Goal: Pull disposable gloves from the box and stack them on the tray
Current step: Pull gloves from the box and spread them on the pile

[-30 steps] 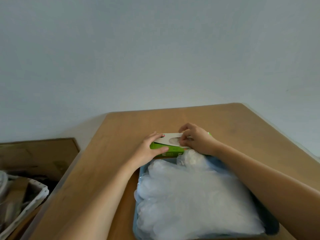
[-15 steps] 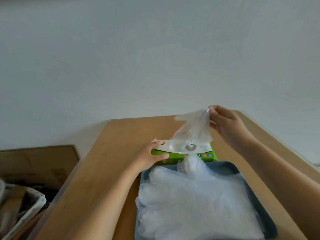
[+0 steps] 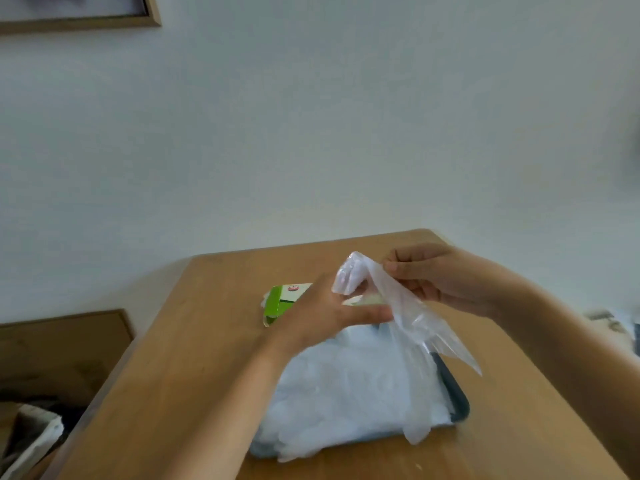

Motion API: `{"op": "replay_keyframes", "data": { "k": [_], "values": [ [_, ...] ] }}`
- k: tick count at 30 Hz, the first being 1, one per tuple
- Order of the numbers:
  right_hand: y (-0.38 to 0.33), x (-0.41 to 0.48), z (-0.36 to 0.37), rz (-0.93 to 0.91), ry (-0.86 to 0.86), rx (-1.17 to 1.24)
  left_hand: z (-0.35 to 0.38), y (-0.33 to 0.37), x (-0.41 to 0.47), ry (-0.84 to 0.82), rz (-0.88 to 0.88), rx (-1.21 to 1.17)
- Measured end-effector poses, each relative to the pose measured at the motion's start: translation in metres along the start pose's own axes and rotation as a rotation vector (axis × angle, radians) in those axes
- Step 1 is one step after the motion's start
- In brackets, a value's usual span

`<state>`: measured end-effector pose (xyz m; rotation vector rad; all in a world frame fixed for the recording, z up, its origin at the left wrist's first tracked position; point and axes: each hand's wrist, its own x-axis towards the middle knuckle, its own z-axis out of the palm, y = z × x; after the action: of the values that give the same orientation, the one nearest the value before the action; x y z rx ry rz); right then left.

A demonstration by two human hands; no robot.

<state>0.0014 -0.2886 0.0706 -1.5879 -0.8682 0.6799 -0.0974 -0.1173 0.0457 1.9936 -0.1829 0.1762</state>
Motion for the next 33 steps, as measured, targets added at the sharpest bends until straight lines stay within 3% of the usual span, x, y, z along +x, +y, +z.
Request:
{"op": "replay_keyframes", "data": {
  "k": [3,8,13,19,22,28,33],
  "values": [
    [0.005,-0.011,0.010,0.022,-0.007,0.076,0.010,0.002,-0.005,0.138,-0.016,-0.086],
    [0.025,-0.030,0.017,0.062,0.021,0.223,0.011,0.006,-0.014,0.185,-0.145,-0.261],
    [0.029,-0.049,0.032,0.023,-0.070,-0.225,0.001,0.008,-0.019,0.271,-0.263,-0.303],
    [0.048,-0.043,0.058,-0.060,0.202,-0.541,-0.020,0.005,-0.021,0.292,-0.490,-0.207],
    [0.052,-0.038,0.058,-0.075,0.257,-0.469,-0.029,0.000,-0.019,0.291,-0.560,-0.111],
    [0.065,-0.033,0.075,0.099,0.125,-0.353,-0.031,-0.003,-0.015,0.280,-0.610,-0.143],
    [0.070,-0.019,0.082,0.055,0.263,-0.260,-0.032,-0.016,-0.010,0.254,-0.622,-0.232]
  ]
}}
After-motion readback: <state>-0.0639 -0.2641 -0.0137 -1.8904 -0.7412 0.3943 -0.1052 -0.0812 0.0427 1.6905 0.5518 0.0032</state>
